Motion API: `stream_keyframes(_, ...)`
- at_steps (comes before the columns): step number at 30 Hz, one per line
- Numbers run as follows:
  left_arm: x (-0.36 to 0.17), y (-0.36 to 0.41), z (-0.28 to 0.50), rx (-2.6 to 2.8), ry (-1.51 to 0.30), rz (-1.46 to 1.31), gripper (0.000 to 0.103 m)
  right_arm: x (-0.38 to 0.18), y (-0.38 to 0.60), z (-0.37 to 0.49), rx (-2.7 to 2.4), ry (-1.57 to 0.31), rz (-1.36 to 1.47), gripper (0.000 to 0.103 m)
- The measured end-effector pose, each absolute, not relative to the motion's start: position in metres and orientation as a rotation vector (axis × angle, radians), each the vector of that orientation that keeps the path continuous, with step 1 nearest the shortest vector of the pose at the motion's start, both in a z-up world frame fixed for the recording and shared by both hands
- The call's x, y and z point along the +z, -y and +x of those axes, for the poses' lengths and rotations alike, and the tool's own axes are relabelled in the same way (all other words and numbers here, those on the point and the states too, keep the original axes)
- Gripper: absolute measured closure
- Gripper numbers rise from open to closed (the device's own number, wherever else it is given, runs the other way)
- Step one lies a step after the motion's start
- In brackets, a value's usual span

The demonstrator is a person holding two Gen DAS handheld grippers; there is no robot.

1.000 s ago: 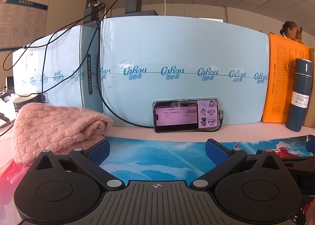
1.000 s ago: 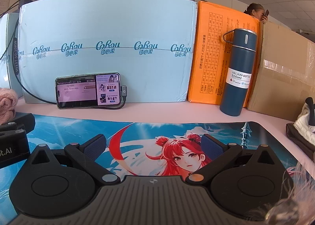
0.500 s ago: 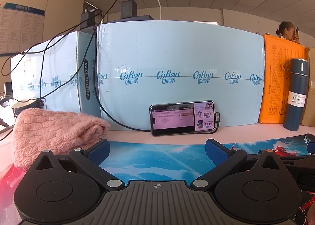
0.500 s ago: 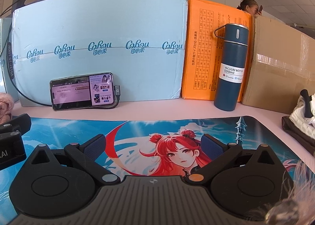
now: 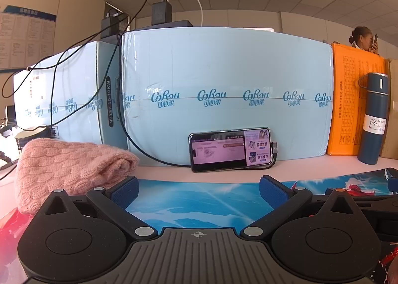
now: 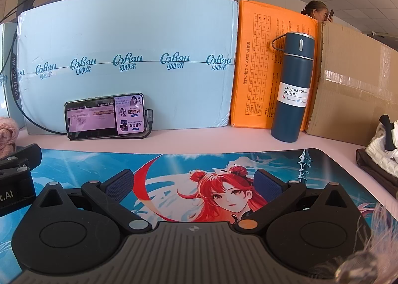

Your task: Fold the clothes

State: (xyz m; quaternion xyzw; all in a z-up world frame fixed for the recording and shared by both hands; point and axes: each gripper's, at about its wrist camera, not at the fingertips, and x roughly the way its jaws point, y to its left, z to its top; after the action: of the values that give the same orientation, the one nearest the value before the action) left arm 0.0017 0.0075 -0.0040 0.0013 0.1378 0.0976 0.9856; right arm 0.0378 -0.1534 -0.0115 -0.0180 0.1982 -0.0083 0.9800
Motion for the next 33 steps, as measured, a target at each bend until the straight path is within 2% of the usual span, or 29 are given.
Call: stream_keyframes(33,-0.0036,-0.008,0.0019,0.189,-0.275,0.009,0.0,-0.0117,0.1527,0.0371,-0.02,-0.396,-0.035,0.0)
